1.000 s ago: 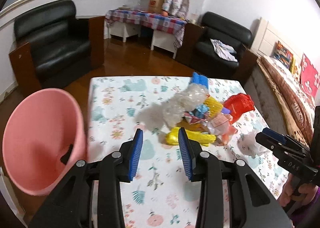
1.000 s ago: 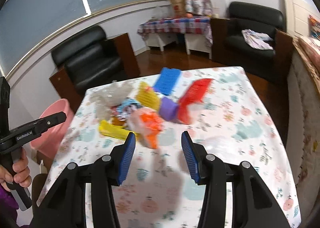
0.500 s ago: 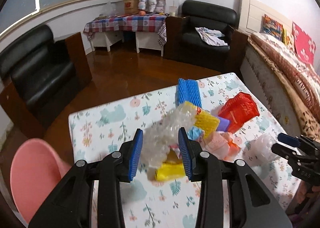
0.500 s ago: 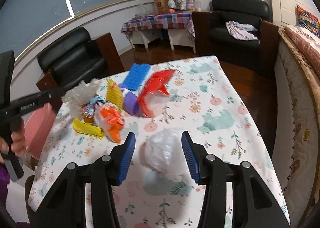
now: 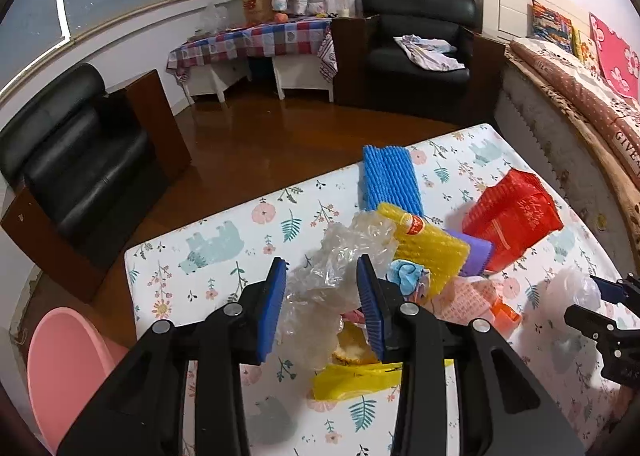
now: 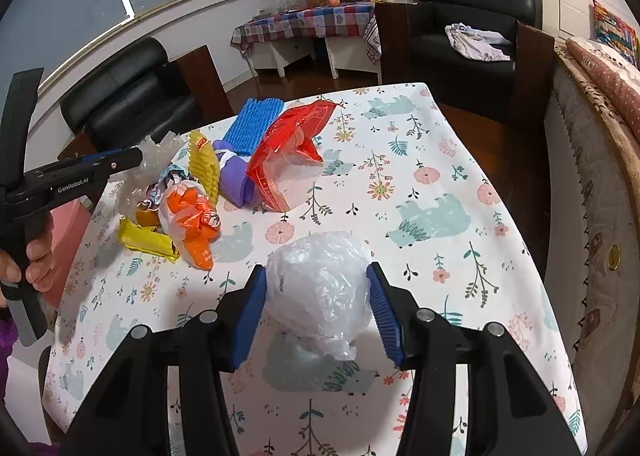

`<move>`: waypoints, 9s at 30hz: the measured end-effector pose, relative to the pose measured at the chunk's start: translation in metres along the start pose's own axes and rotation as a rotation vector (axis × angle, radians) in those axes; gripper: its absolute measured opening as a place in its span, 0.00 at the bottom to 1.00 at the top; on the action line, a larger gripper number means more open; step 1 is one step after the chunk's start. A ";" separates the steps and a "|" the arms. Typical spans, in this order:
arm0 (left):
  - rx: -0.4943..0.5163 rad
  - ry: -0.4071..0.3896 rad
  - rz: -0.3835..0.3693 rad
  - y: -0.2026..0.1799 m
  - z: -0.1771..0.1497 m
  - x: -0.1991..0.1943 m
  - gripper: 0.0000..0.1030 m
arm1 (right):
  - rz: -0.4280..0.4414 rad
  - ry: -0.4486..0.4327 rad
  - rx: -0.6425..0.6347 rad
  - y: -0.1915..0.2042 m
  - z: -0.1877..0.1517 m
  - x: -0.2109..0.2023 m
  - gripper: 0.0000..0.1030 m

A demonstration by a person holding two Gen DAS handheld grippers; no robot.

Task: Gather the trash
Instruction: 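Grasp the clear plastic bag with the right gripper while the left grasps clear plastic wrap, then carry the clear plastic bag in the right gripper while the left carries the wrap to the bucket, then open both grippers over the pink bucket to drop the plastics, then move both open grippers back over the remaining trash on the table, then grasp the yellow plastic bag with the left gripper while the right grasps the orange mesh, then carry the yellow bag in the left gripper while the right carries the orange mesh to the bucket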

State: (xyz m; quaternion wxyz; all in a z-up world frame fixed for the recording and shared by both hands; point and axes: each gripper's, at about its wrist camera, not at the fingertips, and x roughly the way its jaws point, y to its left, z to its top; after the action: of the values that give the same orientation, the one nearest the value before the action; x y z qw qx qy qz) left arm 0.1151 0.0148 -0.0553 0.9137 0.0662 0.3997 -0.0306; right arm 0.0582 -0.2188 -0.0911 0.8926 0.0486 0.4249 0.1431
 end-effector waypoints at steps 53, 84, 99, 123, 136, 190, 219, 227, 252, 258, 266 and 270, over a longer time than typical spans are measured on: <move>-0.334 -0.256 -0.023 0.013 -0.077 -0.212 0.15 | 0.306 -0.311 -0.164 0.072 -0.005 -0.149 0.18; -0.347 -0.241 0.027 0.012 -0.086 -0.212 0.15 | 0.389 -0.270 -0.220 0.103 -0.001 -0.149 0.18; -0.399 -0.289 0.097 0.049 -0.090 -0.227 0.15 | 0.432 -0.259 -0.278 0.142 0.022 -0.129 0.18; -0.608 -0.177 0.313 0.181 -0.146 -0.201 0.15 | 0.631 -0.038 -0.492 0.337 0.035 -0.011 0.18; -0.664 -0.083 0.290 0.214 -0.161 -0.163 0.22 | 0.598 0.094 -0.459 0.363 0.027 0.050 0.27; -0.309 0.025 -0.088 0.023 -0.070 -0.064 0.36 | 0.244 -0.065 -0.154 0.073 0.024 -0.019 0.45; -0.282 0.080 -0.201 0.013 -0.083 -0.021 0.00 | 0.243 0.016 -0.117 0.073 0.037 0.039 0.22; -0.308 0.047 -0.152 0.037 -0.095 -0.062 0.00 | 0.289 -0.003 -0.121 0.071 0.026 0.014 0.21; -0.599 0.309 -0.295 0.005 -0.079 -0.024 0.47 | 0.113 -0.047 -0.294 0.083 -0.003 -0.002 0.21; -0.665 0.339 -0.260 0.014 -0.076 -0.013 0.47 | 0.189 0.001 -0.305 0.089 -0.014 -0.002 0.21; -0.583 0.351 -0.202 -0.001 -0.070 -0.006 0.47 | 0.272 0.036 -0.257 0.084 -0.015 -0.010 0.21; -0.525 0.332 -0.183 -0.004 -0.074 -0.009 0.47 | 0.258 0.023 -0.226 0.072 -0.014 -0.018 0.21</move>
State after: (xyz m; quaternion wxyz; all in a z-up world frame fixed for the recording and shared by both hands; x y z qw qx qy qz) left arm 0.0549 0.0219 -0.0989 0.8154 -0.2038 0.5419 0.0028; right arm 0.0215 -0.1555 -0.0714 0.8617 0.0004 0.4066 0.3036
